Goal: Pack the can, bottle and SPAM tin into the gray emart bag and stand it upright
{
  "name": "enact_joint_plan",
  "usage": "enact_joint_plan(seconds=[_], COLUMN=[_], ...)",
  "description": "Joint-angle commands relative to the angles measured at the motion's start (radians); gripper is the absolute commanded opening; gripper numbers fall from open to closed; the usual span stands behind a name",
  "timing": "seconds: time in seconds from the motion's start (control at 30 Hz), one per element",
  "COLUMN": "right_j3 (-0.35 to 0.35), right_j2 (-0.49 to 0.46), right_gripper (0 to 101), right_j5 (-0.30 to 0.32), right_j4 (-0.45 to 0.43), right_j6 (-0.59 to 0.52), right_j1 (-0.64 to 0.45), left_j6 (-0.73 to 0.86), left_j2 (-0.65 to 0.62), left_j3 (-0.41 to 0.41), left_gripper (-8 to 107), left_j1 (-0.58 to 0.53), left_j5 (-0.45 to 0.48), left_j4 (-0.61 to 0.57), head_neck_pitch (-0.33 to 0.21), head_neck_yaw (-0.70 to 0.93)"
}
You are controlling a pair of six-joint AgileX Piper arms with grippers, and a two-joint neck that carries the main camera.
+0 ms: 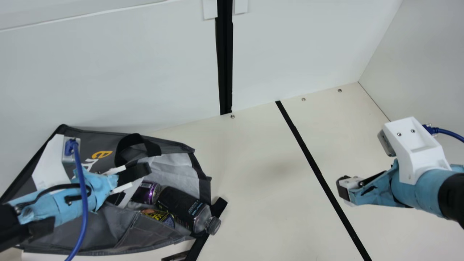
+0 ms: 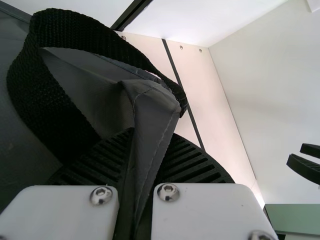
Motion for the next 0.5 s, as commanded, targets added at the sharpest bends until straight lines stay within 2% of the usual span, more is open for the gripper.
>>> enact_joint_plan(seconds=[0.0,0.47], right_j3=[-0.010,-0.068], right_j2=[0.003,0.045], right_gripper=[95,95], right_j5=[0.000,0.000], right_j4=[0.007,0.093], right_j6=[-0.007,-0.073], right_j1=[0.012,0.108], left_j6=[0.000,0.000], left_j2=[0.000,0.000], left_j3=[0.000,0.000], left_gripper=[-8,-8], left_j1=[0.000,0.000], left_j5=[0.000,0.000], left_j4=[0.000,0.000], head_neck_pitch=[-0.021,-0.021], head_neck_yaw=[-0.001,-0.001])
